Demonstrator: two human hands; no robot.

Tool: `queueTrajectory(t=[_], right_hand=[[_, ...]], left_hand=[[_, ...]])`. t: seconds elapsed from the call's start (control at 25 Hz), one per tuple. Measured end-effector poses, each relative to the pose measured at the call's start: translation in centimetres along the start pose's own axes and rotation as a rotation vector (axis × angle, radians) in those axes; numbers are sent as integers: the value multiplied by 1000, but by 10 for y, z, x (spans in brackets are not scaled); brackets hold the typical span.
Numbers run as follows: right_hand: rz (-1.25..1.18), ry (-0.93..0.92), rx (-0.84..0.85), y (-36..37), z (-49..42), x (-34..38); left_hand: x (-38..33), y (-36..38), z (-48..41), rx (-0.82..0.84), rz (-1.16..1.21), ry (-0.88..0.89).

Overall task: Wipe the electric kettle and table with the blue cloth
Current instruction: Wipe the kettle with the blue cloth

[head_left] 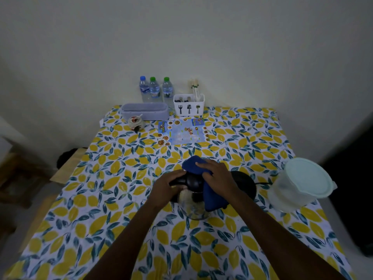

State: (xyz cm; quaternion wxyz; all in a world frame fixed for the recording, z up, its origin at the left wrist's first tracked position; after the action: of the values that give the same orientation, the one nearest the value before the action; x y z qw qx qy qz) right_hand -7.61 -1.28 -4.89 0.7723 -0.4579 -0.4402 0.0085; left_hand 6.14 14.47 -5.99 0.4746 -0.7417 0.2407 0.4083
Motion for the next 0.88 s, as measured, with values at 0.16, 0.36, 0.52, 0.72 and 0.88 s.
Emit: queueTrajectory(t=[0.16,0.36,0.52,0.72,0.88], right_hand=[[241,-131,-115,2,18,6],[374,-329,-216,17,43,15],[435,-223,-160,22,20,40],[139,23,92,2,-23,46],[82,234,242,-9,-51,35]], left_hand=[[16,-11,-1,46,7,-138],[16,-13,-5,53,35,-125],[18,-17,-5,58,109,-141],[14,-21,-8,122,66,-183],[-5,-8,-11,208,-182,-87]])
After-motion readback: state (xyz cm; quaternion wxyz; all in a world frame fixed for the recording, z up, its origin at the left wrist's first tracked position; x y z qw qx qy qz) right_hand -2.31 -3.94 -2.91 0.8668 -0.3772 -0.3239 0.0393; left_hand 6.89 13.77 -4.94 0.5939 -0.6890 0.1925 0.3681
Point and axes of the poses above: each hand's wrist, its own z-axis away from the middle knuckle, its own y-axis out of the palm, x = y × z, the point moved 2 cm from there along -z, towards the middle knuckle, and after that the axes turned 12 degrees about y, right-handed, at the moved point
